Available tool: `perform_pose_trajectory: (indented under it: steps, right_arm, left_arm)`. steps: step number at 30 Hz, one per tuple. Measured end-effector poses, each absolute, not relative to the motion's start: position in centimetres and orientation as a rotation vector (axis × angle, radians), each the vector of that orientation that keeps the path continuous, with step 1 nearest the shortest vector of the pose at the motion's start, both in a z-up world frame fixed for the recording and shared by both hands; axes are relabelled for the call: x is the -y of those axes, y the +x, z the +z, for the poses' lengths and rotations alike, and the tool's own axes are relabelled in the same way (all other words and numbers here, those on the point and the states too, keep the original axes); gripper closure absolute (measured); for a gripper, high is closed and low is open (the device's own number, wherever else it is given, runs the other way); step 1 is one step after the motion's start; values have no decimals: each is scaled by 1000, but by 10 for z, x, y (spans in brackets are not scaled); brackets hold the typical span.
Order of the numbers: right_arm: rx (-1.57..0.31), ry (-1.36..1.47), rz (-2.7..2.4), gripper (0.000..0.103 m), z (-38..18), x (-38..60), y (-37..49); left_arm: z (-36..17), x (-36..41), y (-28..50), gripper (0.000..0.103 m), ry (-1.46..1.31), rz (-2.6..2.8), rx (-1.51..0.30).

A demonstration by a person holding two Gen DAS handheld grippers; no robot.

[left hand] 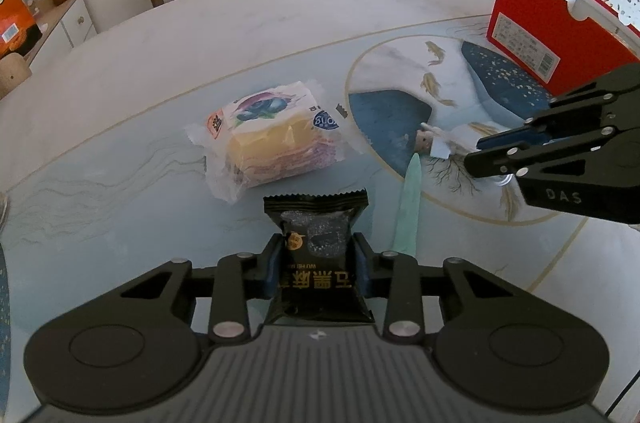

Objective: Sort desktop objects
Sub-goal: 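Grasp the black snack pack with the left gripper while the right gripper grasps the white cable, then carry the black snack pack and white cable with both grippers over the red box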

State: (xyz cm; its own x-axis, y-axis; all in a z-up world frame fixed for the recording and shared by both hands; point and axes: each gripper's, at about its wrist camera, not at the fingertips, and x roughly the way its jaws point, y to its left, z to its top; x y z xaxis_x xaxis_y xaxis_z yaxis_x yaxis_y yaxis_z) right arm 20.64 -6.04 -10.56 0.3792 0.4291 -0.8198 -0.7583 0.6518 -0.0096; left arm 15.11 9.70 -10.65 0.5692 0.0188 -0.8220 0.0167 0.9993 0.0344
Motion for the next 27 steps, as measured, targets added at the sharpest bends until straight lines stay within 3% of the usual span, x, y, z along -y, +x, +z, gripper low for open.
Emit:
perform_pose_trajectory:
  steps: [27]
  right_arm:
    - [-918,-317,788,95,-62,89,194]
  left_arm:
    - [-77,-105,133,70,-73,0,-994]
